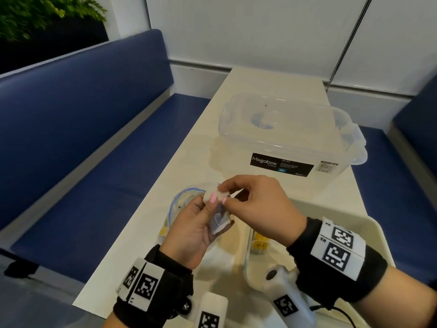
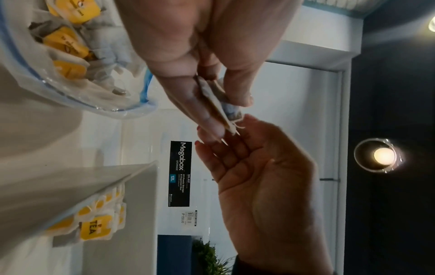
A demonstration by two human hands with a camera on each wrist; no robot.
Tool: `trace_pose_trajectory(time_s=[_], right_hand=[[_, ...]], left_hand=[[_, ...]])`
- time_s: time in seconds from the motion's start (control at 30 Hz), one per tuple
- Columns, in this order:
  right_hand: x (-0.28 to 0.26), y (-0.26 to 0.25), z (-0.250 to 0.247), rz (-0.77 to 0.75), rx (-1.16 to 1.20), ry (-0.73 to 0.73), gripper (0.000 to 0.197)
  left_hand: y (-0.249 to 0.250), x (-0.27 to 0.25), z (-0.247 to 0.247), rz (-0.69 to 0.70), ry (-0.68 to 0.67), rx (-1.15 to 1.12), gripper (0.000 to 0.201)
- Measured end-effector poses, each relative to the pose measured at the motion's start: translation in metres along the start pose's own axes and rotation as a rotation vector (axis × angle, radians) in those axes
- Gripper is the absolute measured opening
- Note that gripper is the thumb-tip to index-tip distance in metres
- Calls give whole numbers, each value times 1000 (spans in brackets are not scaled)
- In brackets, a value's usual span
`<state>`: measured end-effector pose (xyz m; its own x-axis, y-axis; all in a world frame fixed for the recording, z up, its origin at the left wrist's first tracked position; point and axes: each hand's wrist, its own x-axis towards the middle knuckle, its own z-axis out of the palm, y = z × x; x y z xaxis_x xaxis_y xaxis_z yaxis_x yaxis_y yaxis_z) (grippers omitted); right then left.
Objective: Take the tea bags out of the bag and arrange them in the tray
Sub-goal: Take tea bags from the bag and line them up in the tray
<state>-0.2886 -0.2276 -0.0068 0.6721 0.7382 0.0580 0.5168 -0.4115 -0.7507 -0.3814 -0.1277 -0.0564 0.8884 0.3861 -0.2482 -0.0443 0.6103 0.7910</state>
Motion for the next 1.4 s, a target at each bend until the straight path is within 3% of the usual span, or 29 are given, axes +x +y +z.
trace_pose_trajectory(time_s=[0.13, 0.3, 0.47, 0.67, 0.73, 0.83, 1.07, 1.17, 1.23, 1.4], right_hand=[[4, 1, -1, -4, 112, 12, 12], [9, -1, -13, -95, 46, -142, 39], [9, -7, -27, -201, -48, -211, 11], [16, -13, -45, -142, -109, -254, 1], [19, -12, -49, -104, -100, -257, 3], [20, -8, -52, -45, -32, -236, 4], [8, 14, -43, 108, 361, -96, 9], [1, 27, -36, 150, 404, -47, 9], [-3, 32, -30, 168, 424, -25, 9], [-4, 34, -22, 168, 485, 26, 9]], left_hand=[[-2, -2, -1, 32, 20, 117, 33], [2, -6, -1, -43, 3, 79, 35], [8, -11, 2, -148, -43, 88, 35], [6, -9, 4, -180, -57, 98, 63], [4, -9, 8, -141, -70, 70, 66], [0, -6, 15, -26, -46, 113, 51], [1, 2, 23, 135, 56, 229, 36], [13, 6, 20, 314, 135, 533, 27], [24, 8, 17, 427, 167, 732, 8], [39, 13, 20, 488, 149, 995, 3]])
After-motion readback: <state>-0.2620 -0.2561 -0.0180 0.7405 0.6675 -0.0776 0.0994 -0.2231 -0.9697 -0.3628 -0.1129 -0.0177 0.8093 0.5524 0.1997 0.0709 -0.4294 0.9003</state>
